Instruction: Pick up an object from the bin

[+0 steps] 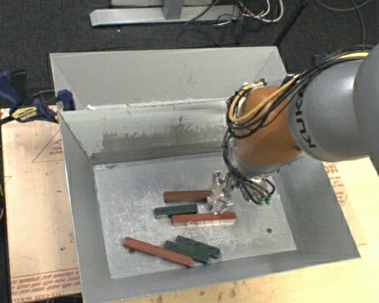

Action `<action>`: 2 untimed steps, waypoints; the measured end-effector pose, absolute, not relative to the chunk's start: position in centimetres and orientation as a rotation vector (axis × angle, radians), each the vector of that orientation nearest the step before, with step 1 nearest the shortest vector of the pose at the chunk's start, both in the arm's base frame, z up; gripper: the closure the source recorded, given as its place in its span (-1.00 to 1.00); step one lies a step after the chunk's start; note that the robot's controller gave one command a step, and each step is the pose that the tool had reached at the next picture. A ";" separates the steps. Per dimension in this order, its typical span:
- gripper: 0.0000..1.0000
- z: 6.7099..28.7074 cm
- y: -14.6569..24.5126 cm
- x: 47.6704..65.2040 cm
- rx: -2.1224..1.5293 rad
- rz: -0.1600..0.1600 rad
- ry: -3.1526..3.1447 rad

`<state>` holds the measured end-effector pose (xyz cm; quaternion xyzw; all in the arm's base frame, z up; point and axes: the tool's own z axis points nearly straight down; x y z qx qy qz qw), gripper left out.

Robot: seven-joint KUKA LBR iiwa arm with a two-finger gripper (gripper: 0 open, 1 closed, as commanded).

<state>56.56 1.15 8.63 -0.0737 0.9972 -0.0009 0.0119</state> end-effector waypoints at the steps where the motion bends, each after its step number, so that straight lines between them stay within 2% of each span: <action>1: -1.00 8.1 1.2 56.0 -0.235 0.000 3.128; 2: -1.00 8.1 1.2 56.0 -0.235 0.000 3.128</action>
Offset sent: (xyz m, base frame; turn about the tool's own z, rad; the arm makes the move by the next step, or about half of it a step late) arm 0.0000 0.0000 0.0000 0.0000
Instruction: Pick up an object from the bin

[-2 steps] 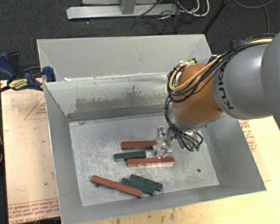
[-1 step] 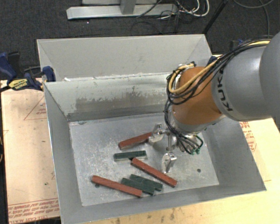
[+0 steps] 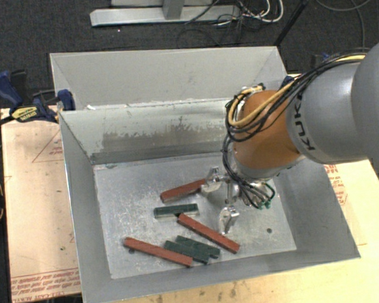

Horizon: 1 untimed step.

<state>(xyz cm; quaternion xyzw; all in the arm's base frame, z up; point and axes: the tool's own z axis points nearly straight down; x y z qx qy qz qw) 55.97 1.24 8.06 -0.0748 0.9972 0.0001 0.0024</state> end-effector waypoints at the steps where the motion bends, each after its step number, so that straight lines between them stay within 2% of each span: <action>1: -1.00 8.6 3.1 61.4 -0.155 0.001 3.137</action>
Offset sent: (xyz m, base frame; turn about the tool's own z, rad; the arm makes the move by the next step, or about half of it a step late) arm 0.0567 -0.0234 -0.0073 -0.0844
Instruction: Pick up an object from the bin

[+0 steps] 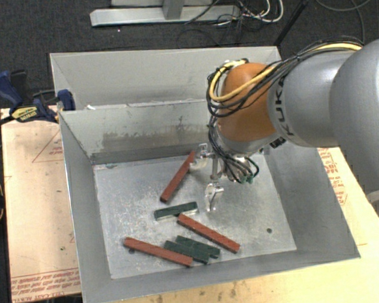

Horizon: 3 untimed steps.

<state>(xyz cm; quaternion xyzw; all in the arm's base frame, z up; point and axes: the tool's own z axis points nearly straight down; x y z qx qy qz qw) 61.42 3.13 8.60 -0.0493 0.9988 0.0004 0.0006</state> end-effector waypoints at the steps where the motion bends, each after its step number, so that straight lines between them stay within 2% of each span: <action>1: -1.00 7.9 0.6 62.7 -0.320 0.004 3.116; 2: -1.00 8.4 3.1 63.3 -0.363 -0.005 3.117; 3: -1.00 8.0 9.5 60.2 -0.040 0.001 3.131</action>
Offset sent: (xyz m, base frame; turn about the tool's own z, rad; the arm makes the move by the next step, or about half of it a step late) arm 0.0329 0.0831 0.0100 -0.1548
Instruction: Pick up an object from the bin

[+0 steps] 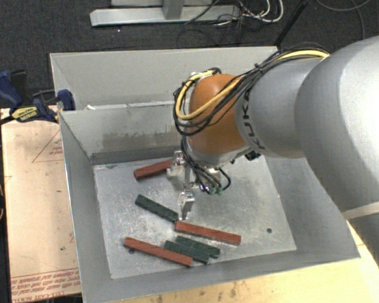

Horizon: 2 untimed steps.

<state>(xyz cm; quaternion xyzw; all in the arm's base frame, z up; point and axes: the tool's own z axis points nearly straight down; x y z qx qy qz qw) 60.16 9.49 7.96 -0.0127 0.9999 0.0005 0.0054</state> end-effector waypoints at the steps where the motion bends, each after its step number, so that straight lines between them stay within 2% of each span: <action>1: -1.00 7.9 9.0 57.2 0.037 0.015 3.120; 2: 1.00 8.0 12.6 51.4 -0.295 0.006 3.122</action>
Offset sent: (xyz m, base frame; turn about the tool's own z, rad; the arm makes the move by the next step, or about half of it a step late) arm -0.0900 0.0286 -0.0037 -0.1623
